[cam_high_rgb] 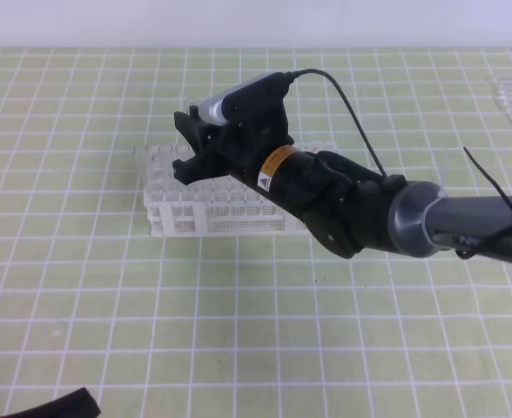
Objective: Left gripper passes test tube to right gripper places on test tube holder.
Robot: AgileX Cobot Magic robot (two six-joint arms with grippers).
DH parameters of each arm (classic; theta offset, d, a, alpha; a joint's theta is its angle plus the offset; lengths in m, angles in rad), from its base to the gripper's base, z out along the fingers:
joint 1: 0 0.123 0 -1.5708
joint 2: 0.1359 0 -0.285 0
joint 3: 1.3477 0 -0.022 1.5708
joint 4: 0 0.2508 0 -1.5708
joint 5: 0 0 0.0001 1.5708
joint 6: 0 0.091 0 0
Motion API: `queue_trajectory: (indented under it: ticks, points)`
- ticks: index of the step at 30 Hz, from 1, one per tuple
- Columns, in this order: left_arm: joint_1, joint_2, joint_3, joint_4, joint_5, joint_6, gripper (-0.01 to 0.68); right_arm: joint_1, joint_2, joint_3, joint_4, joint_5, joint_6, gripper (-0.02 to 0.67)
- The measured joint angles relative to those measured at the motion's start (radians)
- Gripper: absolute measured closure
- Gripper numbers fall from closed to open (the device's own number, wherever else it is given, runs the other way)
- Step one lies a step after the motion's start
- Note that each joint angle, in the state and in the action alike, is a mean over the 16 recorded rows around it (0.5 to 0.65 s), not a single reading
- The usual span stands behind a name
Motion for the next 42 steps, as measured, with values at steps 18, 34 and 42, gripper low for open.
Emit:
queue_trajectory:
  ticks: [18, 34, 42]
  points:
    - [0.000, 0.000, 0.001, 0.002, 0.000, 0.000, 0.675, 0.000, -0.078, 0.024, -0.015, 0.077, 0.003, 0.227]
    - [0.000, 0.001, 0.005, 0.007, 0.002, 0.000, 0.675, 0.000, -0.579, 0.307, -0.066, 0.346, 0.003, 0.522]
    - [0.000, 0.001, 0.006, 0.009, 0.003, 0.000, 0.675, 0.000, -0.899, 0.531, -0.063, 0.448, 0.003, 0.654]
